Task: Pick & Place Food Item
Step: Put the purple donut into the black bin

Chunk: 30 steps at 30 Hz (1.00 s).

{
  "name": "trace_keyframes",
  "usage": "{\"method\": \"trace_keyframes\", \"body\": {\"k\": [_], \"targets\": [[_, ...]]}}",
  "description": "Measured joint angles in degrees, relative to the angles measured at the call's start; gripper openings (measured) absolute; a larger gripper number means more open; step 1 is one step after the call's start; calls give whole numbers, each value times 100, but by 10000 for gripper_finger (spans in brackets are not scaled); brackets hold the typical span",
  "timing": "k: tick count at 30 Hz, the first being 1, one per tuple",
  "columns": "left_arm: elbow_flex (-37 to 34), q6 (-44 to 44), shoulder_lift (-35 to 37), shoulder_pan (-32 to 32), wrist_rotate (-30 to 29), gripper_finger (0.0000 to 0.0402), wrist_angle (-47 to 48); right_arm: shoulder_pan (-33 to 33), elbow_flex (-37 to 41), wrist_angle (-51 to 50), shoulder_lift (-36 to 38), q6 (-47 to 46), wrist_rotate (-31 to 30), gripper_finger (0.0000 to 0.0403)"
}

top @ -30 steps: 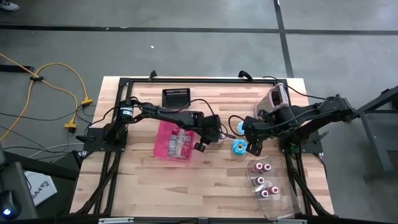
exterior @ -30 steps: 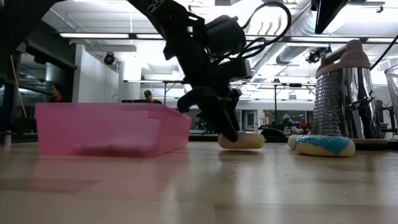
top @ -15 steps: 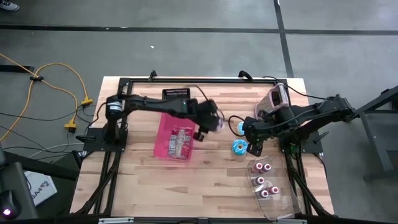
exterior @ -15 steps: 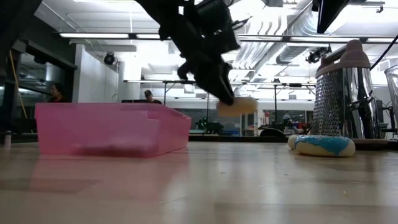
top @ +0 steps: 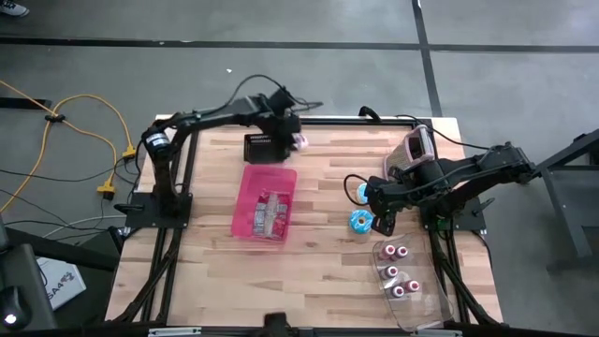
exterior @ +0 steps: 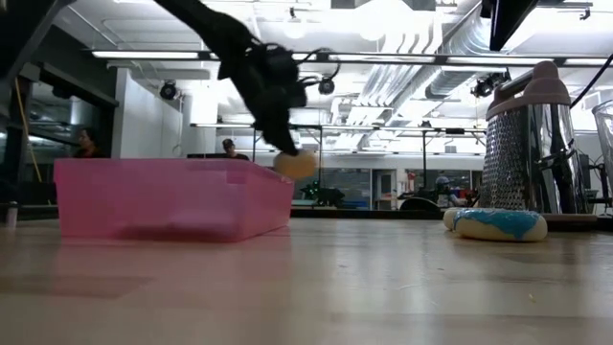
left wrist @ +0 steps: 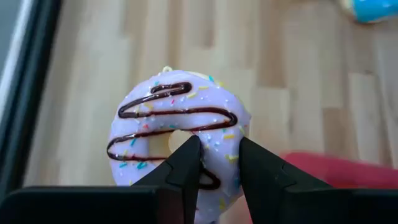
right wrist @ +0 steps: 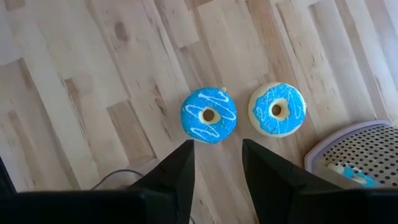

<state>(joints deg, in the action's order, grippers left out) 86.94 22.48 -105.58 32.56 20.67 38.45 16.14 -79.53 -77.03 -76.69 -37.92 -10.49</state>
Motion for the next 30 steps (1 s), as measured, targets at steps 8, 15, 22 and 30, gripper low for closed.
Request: {"method": "trace_keyframes", "body": {"k": [8, 15, 22, 30], "targets": [[2, -72, 48, 503, -1, 95, 534, 0, 0, 9, 0, 5, -1, 120], [-177, -30, 48, 534, -128, 95, 986, 0, 0, 5, 0, 14, -1, 120], [-286, -138, 44, 681, -140, 95, 1001, -1, 0, 4, 0, 16, -1, 120], [-313, -131, 181, 831, -276, 95, 1151, -2, 0, 4, 0, 7, -1, 120]]}}
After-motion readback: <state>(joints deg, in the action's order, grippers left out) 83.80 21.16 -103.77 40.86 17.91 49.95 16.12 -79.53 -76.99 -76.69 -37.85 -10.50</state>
